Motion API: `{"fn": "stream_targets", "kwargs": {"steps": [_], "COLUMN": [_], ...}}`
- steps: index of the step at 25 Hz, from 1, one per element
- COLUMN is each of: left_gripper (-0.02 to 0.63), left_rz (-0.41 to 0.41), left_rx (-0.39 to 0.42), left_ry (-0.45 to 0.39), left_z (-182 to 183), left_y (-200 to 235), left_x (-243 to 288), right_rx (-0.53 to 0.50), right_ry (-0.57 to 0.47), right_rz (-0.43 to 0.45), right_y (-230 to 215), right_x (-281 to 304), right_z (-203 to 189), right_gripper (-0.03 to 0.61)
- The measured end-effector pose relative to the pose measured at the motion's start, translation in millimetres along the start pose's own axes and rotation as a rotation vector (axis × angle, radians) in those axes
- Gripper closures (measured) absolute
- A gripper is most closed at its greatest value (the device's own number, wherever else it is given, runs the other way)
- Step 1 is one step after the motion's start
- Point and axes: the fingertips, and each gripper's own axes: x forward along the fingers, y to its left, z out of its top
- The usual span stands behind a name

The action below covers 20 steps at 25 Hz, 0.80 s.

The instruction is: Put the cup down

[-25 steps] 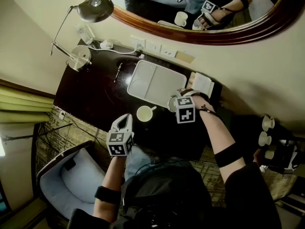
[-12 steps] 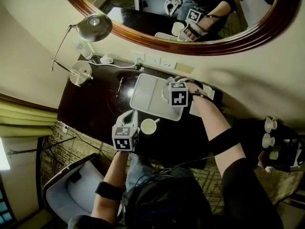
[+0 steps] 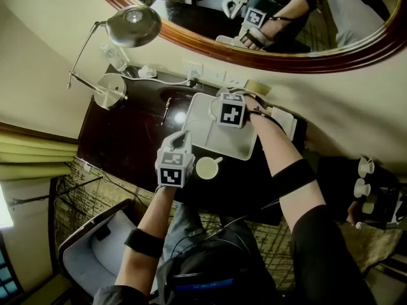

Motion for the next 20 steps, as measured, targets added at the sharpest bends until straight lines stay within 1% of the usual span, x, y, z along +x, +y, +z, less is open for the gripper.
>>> {"fn": "stream_targets", "kwargs": {"steps": [3, 5, 9, 12, 16, 20], "left_gripper": [0.627, 0.627, 0.627, 0.627, 0.627, 0.627], "left_rz": [-0.013, -0.024, -0.036, -0.038, -0.044, -0.053], "left_rx": [0.023, 0.031, 0.022, 0.014, 0.006, 0.001], "left_ry": [0.006, 0.010, 0.016, 0.017, 0.017, 0.020], "left_z": [0, -1, -3, -5, -7, -10], "left_y": [2, 5, 14, 20, 25, 24], "left_x": [10, 17, 27, 30, 30, 30], "right_rx": [0.024, 0.049, 0.100, 0.107, 0.136, 0.129], "right_ry": [-0.003, 0.002, -0.012, -0.028, -0.009, -0.011], "right_rz": [-0.016, -0.012, -0.016, -0.045, -0.011, -0.010], "right_y": [-13, -17, -29, -41, -36, -35], "right_x": [11, 22, 37, 40, 53, 61], "right_z": [6, 9, 21, 32, 34, 37], "right_gripper": [0.178, 0.178, 0.178, 0.178, 0.178, 0.178]}}
